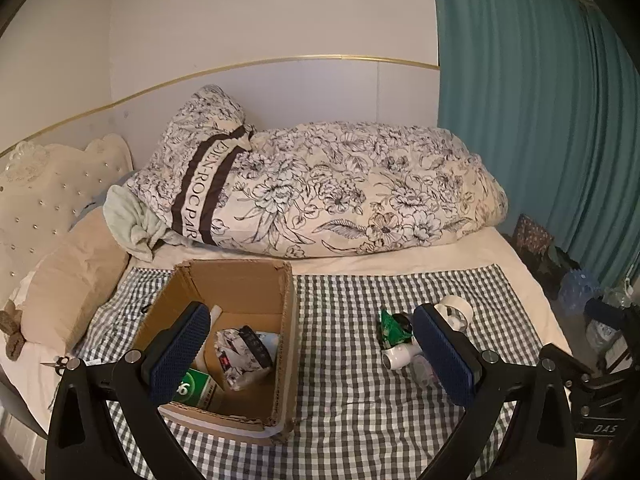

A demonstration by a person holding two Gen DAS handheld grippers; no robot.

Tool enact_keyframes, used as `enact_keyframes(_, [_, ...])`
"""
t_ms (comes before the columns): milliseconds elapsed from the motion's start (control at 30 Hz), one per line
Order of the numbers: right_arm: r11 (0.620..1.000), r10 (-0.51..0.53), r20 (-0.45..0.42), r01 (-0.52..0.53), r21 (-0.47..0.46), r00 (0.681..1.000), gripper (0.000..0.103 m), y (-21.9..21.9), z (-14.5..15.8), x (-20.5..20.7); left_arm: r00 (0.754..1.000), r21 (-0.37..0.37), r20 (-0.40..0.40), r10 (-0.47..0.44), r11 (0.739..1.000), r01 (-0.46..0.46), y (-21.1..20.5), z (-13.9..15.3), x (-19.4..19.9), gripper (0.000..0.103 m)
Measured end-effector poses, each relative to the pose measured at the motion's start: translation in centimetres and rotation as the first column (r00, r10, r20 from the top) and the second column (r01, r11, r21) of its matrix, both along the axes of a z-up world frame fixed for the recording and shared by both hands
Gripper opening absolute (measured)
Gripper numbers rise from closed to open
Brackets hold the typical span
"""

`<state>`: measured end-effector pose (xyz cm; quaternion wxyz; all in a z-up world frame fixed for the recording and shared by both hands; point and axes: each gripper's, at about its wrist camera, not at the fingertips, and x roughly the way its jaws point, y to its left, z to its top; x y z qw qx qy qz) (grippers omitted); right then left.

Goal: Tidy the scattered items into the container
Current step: 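Withdraw both open tools from the box toward the remaining items, then move the left tool to the white bottle while the right tool approaches the clear floss jar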

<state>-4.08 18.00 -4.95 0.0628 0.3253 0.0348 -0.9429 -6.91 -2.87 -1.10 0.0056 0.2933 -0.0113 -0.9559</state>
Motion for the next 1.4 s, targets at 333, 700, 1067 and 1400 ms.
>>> enact_keyframes(333, [1.0,-0.011,0.051,0.012,-0.014,0.999,0.103,0.7,-2.3,-1.8,0.996,-0.021,0.074,-0.044,0.999,0.046,2.1,-3.1,-1.9,0.103])
enact_keyframes(700, [0.999,-0.023,0.131,0.027,-0.028,0.991,0.103,1.7,-6.2,-4.4,0.984,-0.02,0.165,-0.07,0.997,0.075,3.4,-7.2,-4.6,0.103])
enact_keyframes(1067, [0.998,-0.054,0.223,0.062,-0.027,0.973,0.103,2.8,-11.0,-6.8,0.955,-0.042,0.283,-0.093,0.993,0.109,5.0,-13.0,-7.4,0.103])
enact_keyframes(1400, [0.997,-0.051,0.299,0.065,-0.037,0.953,0.103,3.1,-15.7,-9.7,0.92,-0.071,0.379,-0.102,0.988,0.139,5.8,-18.5,-10.2,0.103])
